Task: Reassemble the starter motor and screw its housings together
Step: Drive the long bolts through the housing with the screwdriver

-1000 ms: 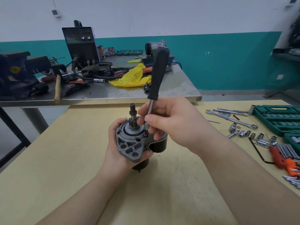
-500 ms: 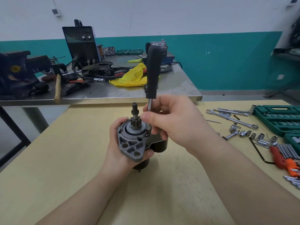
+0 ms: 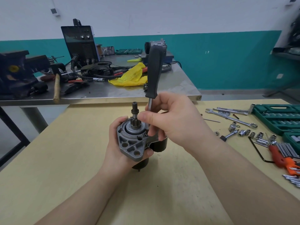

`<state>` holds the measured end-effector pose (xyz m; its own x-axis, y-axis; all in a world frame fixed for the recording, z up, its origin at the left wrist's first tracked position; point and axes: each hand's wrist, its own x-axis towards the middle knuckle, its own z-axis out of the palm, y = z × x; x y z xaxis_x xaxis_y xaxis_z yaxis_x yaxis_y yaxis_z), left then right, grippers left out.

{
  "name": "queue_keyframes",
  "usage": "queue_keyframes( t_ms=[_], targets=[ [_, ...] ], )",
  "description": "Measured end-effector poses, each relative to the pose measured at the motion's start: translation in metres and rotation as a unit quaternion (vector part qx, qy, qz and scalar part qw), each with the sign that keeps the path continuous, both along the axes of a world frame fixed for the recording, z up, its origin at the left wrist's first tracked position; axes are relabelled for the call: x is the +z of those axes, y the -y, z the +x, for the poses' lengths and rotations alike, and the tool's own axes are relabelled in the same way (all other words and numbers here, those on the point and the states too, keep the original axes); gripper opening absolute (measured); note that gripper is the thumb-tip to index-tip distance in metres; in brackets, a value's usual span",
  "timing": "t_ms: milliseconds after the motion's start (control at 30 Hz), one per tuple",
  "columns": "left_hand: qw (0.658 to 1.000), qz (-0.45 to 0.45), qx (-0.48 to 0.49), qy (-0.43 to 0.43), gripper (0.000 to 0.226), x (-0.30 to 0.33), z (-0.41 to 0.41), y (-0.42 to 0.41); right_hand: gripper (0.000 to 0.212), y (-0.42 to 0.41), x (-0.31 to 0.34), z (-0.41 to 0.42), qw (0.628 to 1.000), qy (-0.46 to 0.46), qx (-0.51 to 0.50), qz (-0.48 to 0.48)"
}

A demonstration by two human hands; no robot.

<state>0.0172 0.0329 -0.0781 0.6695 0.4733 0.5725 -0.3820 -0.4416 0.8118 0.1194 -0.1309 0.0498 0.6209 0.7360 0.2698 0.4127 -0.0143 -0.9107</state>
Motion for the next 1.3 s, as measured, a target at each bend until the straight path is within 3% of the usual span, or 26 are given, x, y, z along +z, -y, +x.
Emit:
queue_keyframes(
  t_ms=[200, 367, 667, 767, 933, 1067, 1200, 1300],
  targets=[
    [1.000, -0.010, -0.005, 0.001, 0.109, -0.002, -0.002, 0.001, 0.021, 0.005, 0.004, 0.005, 0.997, -0.054, 0.059, -0.004],
    [1.000, -0.007, -0.011, 0.014, 0.107, -0.004, 0.001, -0.001, 0.008, 0.001, 0.000, 0.001, 1.000, -0.020, 0.005, -0.005],
    [1.000, -0.021, 0.003, 0.001, 0.107, -0.006, 0.001, -0.004, 0.022, 0.003, 0.002, 0.004, 0.997, -0.057, 0.044, 0.010],
    [0.999, -0.034, 0.025, -0.008, 0.111, -0.011, 0.003, -0.006, 0.010, 0.001, -0.001, 0.003, 0.999, -0.033, 0.010, 0.017],
    [0.998, -0.045, 0.037, -0.016, 0.117, -0.010, 0.002, -0.004, 0.011, -0.001, -0.003, 0.000, 1.000, -0.024, 0.012, 0.012],
    [0.999, -0.003, 0.031, -0.018, 0.106, -0.006, 0.002, -0.005, 0.025, 0.004, 0.002, 0.004, 0.998, -0.039, 0.052, -0.005],
    [1.000, -0.016, 0.017, -0.005, 0.105, -0.007, 0.002, -0.003, 0.009, 0.002, 0.000, 0.004, 1.000, -0.002, 0.011, -0.004],
    [0.999, -0.040, 0.026, 0.005, 0.105, -0.008, 0.003, -0.002, 0.014, -0.001, -0.003, 0.003, 1.000, 0.011, -0.013, -0.006]
  ],
)
